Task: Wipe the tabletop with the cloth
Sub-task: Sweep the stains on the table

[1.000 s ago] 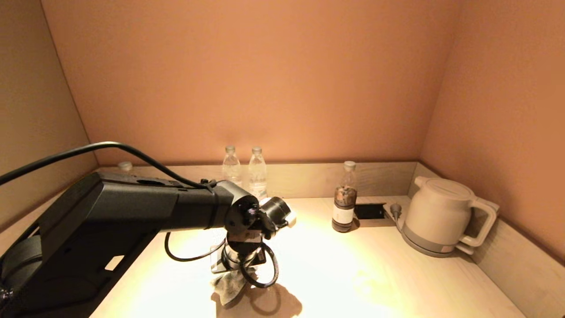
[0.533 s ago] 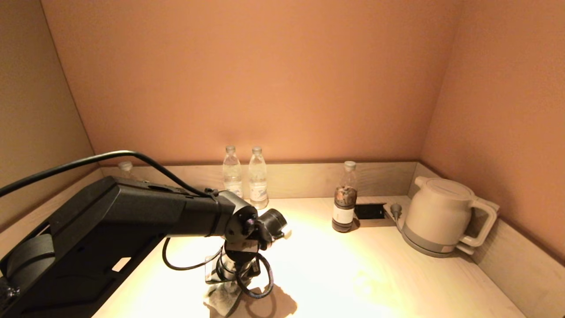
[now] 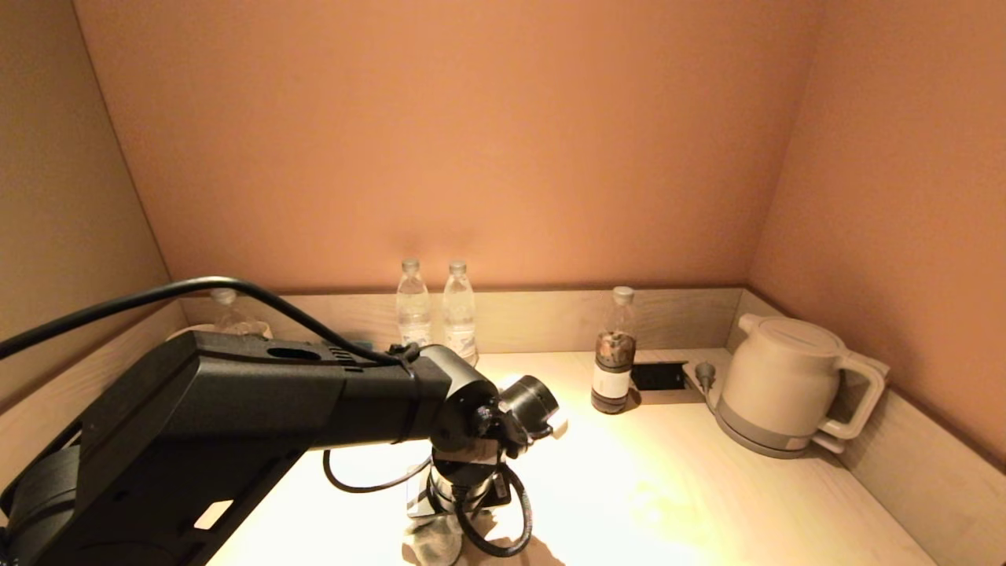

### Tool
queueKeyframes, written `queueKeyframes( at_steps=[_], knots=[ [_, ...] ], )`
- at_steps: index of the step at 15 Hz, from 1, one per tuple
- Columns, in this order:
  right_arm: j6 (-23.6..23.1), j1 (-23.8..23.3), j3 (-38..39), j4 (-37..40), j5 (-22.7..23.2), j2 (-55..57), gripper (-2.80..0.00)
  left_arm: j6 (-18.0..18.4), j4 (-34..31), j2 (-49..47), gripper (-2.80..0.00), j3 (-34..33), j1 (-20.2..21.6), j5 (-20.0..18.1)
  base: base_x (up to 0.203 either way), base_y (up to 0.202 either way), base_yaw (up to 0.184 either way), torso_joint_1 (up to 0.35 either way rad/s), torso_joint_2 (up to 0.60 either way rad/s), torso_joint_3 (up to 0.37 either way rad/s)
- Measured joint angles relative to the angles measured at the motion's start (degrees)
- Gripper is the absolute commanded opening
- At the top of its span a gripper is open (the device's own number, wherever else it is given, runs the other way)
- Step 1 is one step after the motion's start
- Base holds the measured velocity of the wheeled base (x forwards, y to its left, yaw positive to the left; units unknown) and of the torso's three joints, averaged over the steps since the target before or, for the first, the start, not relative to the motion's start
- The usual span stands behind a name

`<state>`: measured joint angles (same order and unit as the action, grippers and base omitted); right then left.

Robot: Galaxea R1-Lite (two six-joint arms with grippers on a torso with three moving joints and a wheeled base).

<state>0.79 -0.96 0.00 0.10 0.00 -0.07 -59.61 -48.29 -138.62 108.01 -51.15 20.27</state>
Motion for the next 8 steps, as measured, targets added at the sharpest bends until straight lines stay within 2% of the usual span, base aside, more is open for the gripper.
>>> queueKeyframes(
  at_steps=[2, 8],
  knots=[
    [0.0, -0.02, 0.0, 0.0, 0.0, 0.0, -2.8, 0.71, 0.13, -0.61, -2.8, 2.61, -0.72, -2.47, 0.0, 0.0, 0.0, 0.0, 0.0, 0.0],
    [-0.02, 0.04, 0.0, 0.0, 0.0, 0.0, -2.8, 3.42, 4.48, -2.08, -2.8, 3.68, -1.11, -4.24, 0.0, 0.0, 0.0, 0.0, 0.0, 0.0]
  ],
)
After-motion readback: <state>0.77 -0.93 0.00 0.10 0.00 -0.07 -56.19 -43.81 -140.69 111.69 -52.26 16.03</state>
